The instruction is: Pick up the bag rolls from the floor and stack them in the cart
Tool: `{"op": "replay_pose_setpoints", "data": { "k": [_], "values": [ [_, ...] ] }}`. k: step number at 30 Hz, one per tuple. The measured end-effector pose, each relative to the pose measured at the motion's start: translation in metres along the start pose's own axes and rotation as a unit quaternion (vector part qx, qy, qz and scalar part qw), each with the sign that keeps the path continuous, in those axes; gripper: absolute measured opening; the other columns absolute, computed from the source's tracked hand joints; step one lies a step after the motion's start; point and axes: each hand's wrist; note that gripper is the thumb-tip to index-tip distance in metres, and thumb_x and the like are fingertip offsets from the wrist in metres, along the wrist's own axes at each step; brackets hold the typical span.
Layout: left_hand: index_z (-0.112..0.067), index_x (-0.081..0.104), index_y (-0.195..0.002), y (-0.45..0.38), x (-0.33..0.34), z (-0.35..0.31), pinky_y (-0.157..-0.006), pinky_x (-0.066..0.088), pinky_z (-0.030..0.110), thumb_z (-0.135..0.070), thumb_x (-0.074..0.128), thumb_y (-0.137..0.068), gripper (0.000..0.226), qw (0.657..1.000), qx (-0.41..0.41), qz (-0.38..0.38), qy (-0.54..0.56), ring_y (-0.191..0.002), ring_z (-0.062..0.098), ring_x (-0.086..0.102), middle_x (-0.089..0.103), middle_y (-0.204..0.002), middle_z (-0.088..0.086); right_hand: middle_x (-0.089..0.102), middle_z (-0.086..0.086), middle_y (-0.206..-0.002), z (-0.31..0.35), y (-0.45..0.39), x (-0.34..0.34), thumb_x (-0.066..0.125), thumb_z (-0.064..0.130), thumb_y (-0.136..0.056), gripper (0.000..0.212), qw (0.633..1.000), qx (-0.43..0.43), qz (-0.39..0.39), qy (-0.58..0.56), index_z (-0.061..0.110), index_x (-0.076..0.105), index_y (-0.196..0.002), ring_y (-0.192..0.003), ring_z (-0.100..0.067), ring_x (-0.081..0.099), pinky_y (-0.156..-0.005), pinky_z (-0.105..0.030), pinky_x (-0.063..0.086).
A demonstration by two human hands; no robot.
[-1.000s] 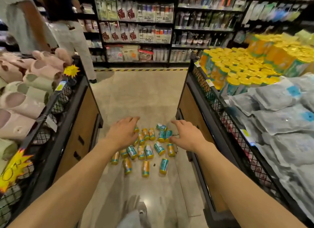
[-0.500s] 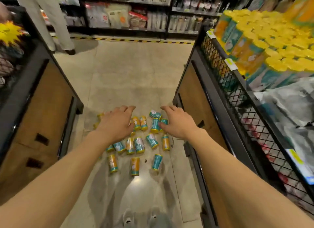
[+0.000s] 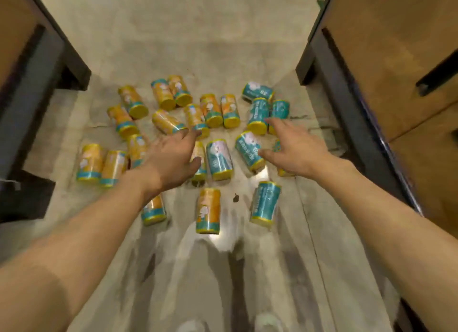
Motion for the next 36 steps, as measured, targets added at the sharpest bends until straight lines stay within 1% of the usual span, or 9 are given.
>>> {"op": "replay_pose_setpoints", "data": {
  "k": [7,14,18,20,23,25,28,33,36],
  "values": [
    [-0.015,0.034,-0.151,-0.028,0.114,0.016,-0.1,0.045,0.052,-0.037,0.056,-0.095,0.064,0.999,0.015,-0.024,-0.02,-0.13,0.038,0.049,0.051,-0.141,0.016,0.046,-0.01,-0.15,-0.029,-0.036,0.115,0.065,0.053,-0.089,0.078,1.0,-0.005,-0.016,0.015,0.025,0.031,-0.154,-0.137,-0.034,0.044,-0.108,-0.045,0.039],
    [-0.018,0.03,-0.153,-0.013,0.126,0.009,-0.101,0.044,0.048,-0.039,0.054,-0.096,0.065,1.0,-0.007,-0.01,-0.004,-0.132,0.033,0.048,0.049,-0.145,0.01,0.044,-0.009,-0.152,-0.037,-0.019,0.138,0.062,0.054,-0.089,0.079,1.0,0.011,-0.002,-0.007,0.023,0.031,-0.155,-0.138,-0.032,0.044,-0.108,-0.045,0.041],
    [-0.017,0.03,-0.153,-0.01,0.127,0.007,-0.099,0.044,0.047,-0.039,0.052,-0.097,0.064,1.0,-0.014,-0.019,-0.002,-0.129,0.033,0.05,0.05,-0.144,0.01,0.046,-0.013,-0.149,-0.052,-0.014,0.156,0.065,0.057,-0.085,0.084,0.995,0.092,-0.004,-0.044,0.018,0.034,-0.152,-0.134,-0.036,0.046,-0.106,-0.049,0.044],
    [-0.017,0.029,-0.154,-0.011,0.13,0.006,-0.099,0.043,0.046,-0.039,0.052,-0.097,0.065,1.0,-0.018,-0.02,0.004,-0.131,0.032,0.049,0.049,-0.146,0.009,0.052,-0.017,-0.141,-0.063,-0.016,0.174,0.071,0.055,-0.083,0.084,0.976,0.179,-0.013,-0.124,0.012,0.04,-0.147,-0.129,-0.038,0.05,-0.102,-0.046,0.047],
    [-0.019,0.029,-0.154,-0.009,0.136,0.007,-0.1,0.043,0.045,-0.04,0.052,-0.098,0.064,0.999,-0.023,-0.02,0.016,-0.133,0.031,0.048,0.047,-0.148,0.008,0.059,-0.017,-0.128,-0.072,-0.018,0.202,0.08,0.052,-0.077,0.079,0.905,0.307,-0.005,-0.293,0.006,0.05,-0.135,-0.117,-0.036,0.059,-0.094,-0.042,0.052],
    [-0.02,0.03,-0.154,-0.007,0.138,0.008,-0.097,0.045,0.046,-0.041,0.051,-0.098,0.063,0.999,-0.025,-0.021,0.014,-0.131,0.03,0.05,0.049,-0.147,0.008,0.059,-0.015,-0.13,-0.07,-0.02,0.221,0.084,0.053,-0.073,0.087,0.852,0.366,0.011,-0.375,0.006,0.045,-0.135,-0.111,-0.033,0.061,-0.091,-0.045,0.053],
    [-0.02,0.031,-0.153,-0.004,0.14,0.009,-0.094,0.046,0.045,-0.041,0.051,-0.098,0.062,1.0,-0.028,-0.012,0.004,-0.127,0.03,0.053,0.052,-0.143,0.007,0.054,-0.015,-0.136,-0.061,-0.026,0.249,0.09,0.055,-0.063,0.108,0.796,0.412,0.017,-0.443,0.008,0.034,-0.142,-0.117,-0.036,0.06,-0.098,-0.051,0.053],
    [-0.02,0.032,-0.152,-0.006,0.146,0.016,-0.098,0.046,0.043,-0.04,0.053,-0.098,0.062,0.999,-0.032,-0.015,0.026,-0.129,0.029,0.052,0.052,-0.142,0.007,0.052,-0.021,-0.136,-0.057,-0.035,0.266,0.089,0.054,-0.064,0.105,0.8,0.448,-0.028,-0.397,0.006,0.032,-0.138,-0.119,-0.038,0.057,-0.102,-0.051,0.049],
    [-0.02,0.032,-0.152,-0.005,0.152,0.018,-0.099,0.047,0.044,-0.039,0.053,-0.097,0.062,0.998,-0.035,-0.007,0.045,-0.128,0.03,0.052,0.053,-0.141,0.008,0.058,-0.018,-0.129,-0.059,-0.035,0.263,0.092,0.047,-0.056,0.102,0.779,0.429,-0.025,-0.457,0.009,0.037,-0.133,-0.108,-0.036,0.064,-0.094,-0.051,0.056]
  ]
}}
Point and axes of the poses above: each hand's wrist, its own y-axis away from the middle knuckle, its own x-axis out of the palm, z = x × y
